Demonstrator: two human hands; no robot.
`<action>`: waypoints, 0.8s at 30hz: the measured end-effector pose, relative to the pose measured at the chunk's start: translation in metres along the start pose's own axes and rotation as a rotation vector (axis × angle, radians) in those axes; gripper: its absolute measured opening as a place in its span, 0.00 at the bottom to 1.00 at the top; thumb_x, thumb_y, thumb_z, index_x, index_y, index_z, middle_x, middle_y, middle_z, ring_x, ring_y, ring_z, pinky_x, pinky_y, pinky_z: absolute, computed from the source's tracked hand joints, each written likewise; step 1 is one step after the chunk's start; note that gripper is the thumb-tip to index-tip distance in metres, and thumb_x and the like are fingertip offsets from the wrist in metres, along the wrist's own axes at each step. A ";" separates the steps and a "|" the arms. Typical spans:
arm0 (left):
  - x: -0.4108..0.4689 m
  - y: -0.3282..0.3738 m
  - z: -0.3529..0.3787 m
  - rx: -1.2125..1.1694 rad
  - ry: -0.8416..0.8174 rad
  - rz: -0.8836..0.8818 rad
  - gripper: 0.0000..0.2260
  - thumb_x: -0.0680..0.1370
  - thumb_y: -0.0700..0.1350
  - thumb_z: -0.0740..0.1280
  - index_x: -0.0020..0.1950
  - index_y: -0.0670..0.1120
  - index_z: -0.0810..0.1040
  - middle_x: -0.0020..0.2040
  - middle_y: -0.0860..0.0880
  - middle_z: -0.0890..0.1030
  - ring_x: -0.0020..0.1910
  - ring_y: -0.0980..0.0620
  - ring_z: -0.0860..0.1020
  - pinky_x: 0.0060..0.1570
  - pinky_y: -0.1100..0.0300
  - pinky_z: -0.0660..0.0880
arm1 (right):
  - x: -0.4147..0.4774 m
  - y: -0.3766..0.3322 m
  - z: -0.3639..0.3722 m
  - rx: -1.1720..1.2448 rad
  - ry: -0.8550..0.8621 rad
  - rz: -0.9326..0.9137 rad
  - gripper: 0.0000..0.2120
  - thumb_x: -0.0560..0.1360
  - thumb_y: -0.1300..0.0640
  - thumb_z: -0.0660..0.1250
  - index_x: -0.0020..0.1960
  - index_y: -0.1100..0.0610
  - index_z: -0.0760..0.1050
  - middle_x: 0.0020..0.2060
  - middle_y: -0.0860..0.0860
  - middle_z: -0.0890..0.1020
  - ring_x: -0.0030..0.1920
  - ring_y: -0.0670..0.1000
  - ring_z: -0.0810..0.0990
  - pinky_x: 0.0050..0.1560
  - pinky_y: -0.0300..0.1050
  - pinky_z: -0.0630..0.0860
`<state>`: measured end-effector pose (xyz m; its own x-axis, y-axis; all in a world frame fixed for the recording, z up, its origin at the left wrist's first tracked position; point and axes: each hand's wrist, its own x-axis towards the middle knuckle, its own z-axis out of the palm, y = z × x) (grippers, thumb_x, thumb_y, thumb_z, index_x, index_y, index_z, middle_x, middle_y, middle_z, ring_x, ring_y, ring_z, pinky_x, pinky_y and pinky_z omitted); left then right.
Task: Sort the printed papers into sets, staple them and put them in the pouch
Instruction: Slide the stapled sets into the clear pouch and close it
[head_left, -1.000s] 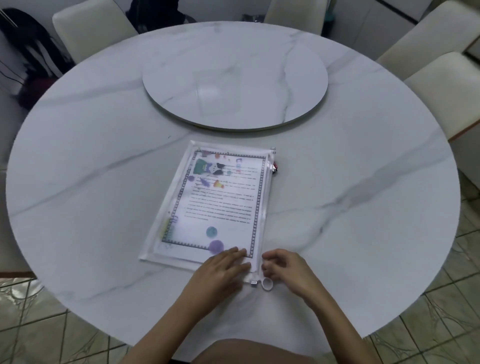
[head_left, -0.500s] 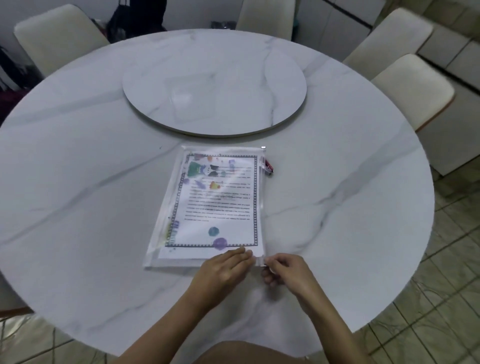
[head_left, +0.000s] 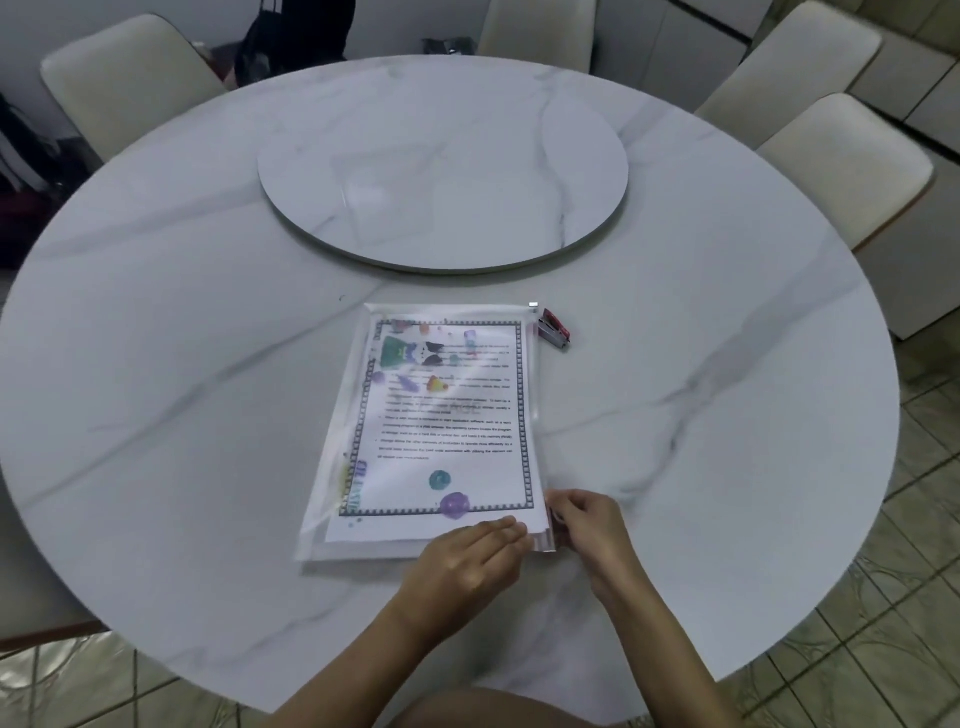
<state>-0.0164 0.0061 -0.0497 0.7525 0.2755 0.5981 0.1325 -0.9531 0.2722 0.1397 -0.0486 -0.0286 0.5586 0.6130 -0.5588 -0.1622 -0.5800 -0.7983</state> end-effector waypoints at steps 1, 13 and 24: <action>-0.001 0.002 -0.002 -0.001 -0.004 0.013 0.04 0.72 0.40 0.71 0.45 0.43 0.83 0.45 0.49 0.85 0.46 0.54 0.83 0.45 0.62 0.79 | 0.004 0.000 0.001 -0.011 0.010 -0.005 0.11 0.76 0.59 0.64 0.39 0.62 0.81 0.37 0.58 0.84 0.40 0.57 0.83 0.46 0.51 0.80; 0.003 0.010 -0.036 -0.014 -0.005 0.058 0.05 0.72 0.40 0.71 0.48 0.43 0.83 0.47 0.49 0.84 0.48 0.54 0.82 0.48 0.61 0.78 | 0.064 -0.045 0.010 -0.066 0.052 -0.069 0.14 0.76 0.60 0.64 0.32 0.60 0.76 0.29 0.54 0.79 0.29 0.52 0.77 0.32 0.42 0.75; 0.005 0.019 -0.062 -0.017 0.026 0.051 0.08 0.70 0.40 0.74 0.48 0.42 0.84 0.48 0.49 0.84 0.51 0.54 0.82 0.51 0.62 0.77 | 0.100 -0.073 0.011 -0.006 0.054 -0.020 0.15 0.75 0.61 0.65 0.30 0.60 0.71 0.28 0.54 0.76 0.26 0.50 0.75 0.25 0.35 0.73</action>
<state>-0.0506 -0.0026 0.0049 0.7413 0.2297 0.6306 0.0833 -0.9638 0.2532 0.1985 0.0606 -0.0282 0.6047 0.5945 -0.5300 -0.1459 -0.5715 -0.8075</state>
